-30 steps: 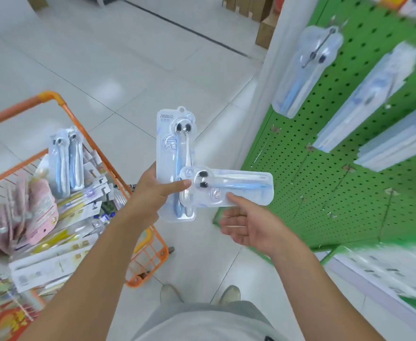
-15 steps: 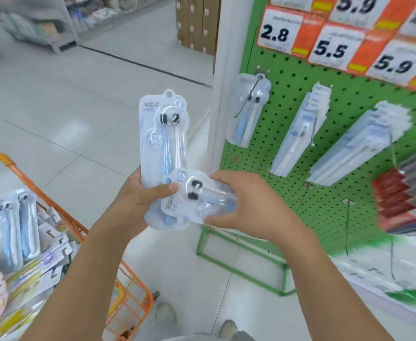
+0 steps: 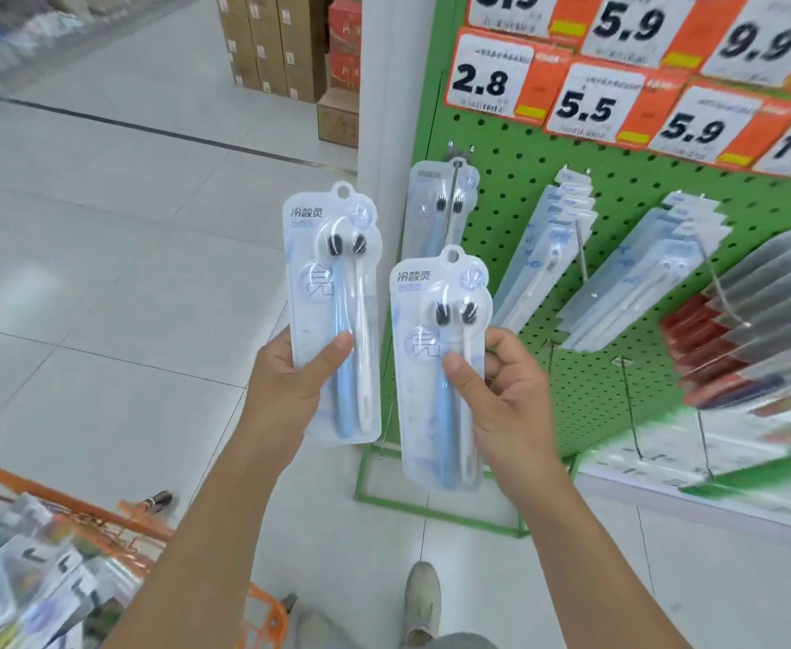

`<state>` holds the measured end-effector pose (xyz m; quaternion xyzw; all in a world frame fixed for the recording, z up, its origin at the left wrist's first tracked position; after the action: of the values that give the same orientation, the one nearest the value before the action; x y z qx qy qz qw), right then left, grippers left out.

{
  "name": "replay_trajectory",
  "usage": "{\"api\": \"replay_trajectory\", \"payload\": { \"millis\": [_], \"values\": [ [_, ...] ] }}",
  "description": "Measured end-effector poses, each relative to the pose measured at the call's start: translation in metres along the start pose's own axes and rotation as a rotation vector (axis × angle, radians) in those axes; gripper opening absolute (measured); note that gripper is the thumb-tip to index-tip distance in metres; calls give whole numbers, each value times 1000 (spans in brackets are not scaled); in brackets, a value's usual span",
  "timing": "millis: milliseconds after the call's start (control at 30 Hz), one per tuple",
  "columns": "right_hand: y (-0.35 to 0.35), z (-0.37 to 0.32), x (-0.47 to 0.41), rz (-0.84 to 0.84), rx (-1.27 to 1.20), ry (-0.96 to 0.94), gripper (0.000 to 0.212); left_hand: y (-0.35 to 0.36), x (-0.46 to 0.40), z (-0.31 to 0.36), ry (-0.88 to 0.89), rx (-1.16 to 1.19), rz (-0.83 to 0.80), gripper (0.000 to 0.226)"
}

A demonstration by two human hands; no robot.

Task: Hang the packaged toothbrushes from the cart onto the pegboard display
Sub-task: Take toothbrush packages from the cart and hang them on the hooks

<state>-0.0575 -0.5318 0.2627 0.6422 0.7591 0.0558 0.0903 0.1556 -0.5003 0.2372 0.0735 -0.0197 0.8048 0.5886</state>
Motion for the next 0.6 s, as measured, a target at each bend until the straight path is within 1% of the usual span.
{"api": "replay_trajectory", "payload": {
  "millis": [33, 133, 200, 300, 400, 433, 467, 567, 600],
  "values": [
    [0, 2, 0, -4, 12, 3, 36, 0, 1, 0, 3, 8, 12, 20],
    [3, -1, -5, -15, 50, -20, 16, -5, 3, -1, -7, 18, 40, 26],
    [5, -1, -8, -20, 59, -20, 9, -9, 3, -1, -10, 11, 47, 30],
    [2, 4, -16, 11, 35, 2, 11, -13, 4, -1, -21, 2, 49, 31],
    [-4, 13, -33, 69, 81, 24, 14, -11, 4, -4, -28, -4, 29, 20],
    [-5, 17, -41, 93, 105, 37, 19, -9, 5, -5, -34, -11, 14, 17],
    [-6, 22, -50, 119, 121, 58, 28, -6, 5, -7, -41, -13, -3, 16],
    [-4, 38, -83, 187, 186, 149, 77, 4, 6, -12, -55, -14, -61, 17],
    [-5, 45, -92, 201, 233, 200, 89, 7, 7, -12, -49, -18, -79, 17]
  ]
}}
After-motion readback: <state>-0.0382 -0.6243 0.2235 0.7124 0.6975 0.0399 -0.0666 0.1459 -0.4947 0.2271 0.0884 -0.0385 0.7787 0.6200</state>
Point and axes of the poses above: each hand's wrist, its own x-axis away from the middle knuckle, its own y-axis out of the palm, z = x × y, the point moved 10 cm from there along -x, towards the middle knuckle, and after that the axes turned 10 degrees about -x, right-handed, at the moved point
